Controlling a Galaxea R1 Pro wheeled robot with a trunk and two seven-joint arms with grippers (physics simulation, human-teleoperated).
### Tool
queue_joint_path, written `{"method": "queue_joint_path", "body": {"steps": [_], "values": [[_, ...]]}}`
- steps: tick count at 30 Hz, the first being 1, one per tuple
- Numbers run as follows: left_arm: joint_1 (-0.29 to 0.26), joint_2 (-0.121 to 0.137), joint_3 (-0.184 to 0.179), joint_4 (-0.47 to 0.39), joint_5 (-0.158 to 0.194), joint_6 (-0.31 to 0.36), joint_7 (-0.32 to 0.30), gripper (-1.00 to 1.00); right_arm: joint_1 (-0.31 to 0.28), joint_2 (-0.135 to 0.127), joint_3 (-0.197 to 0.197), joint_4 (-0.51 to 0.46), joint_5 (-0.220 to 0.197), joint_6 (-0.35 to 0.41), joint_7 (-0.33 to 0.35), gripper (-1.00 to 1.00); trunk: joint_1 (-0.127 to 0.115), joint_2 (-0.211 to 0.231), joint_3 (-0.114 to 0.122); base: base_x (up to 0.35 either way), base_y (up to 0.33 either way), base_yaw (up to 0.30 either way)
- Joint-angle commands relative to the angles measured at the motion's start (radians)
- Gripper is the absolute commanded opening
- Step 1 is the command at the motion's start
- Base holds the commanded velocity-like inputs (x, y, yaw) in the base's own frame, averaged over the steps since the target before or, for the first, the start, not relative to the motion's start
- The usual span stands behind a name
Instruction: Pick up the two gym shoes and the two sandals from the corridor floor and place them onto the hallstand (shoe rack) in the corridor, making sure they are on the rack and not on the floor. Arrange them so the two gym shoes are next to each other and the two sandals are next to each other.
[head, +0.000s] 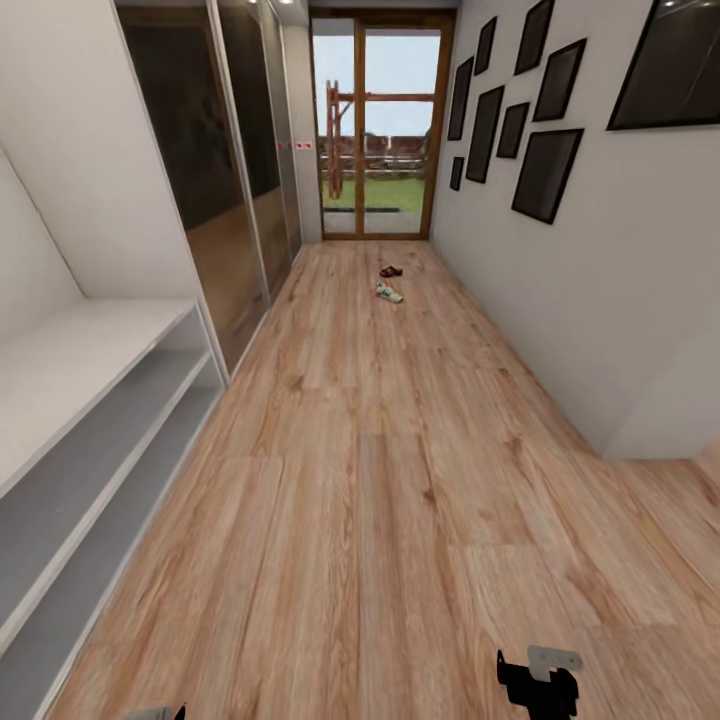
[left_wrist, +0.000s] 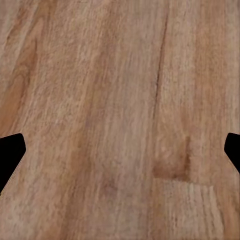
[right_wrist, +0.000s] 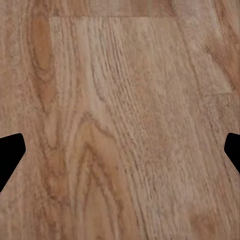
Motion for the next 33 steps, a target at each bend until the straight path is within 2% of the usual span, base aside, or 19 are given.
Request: {"method": "queue_joint_path", "body": {"steps": [1,33], "values": [[-0.001,0.000,0.003,0.001,0.009,-0.001,-0.010,1.00,-0.001,0.000,0.001,0.001,-0.004,-0.004,0.000,1.00,0.000,0.000,-0.001,0.338,0.000,0.000],[-0.001,0.000,0.003,0.001,0.009,-0.001,-0.010,1.00,-0.001,-0.002,0.001,0.001,-0.004,-0.004,0.000,1.00,0.000,0.000,-0.001,0.338,0.000,0.000]]}}
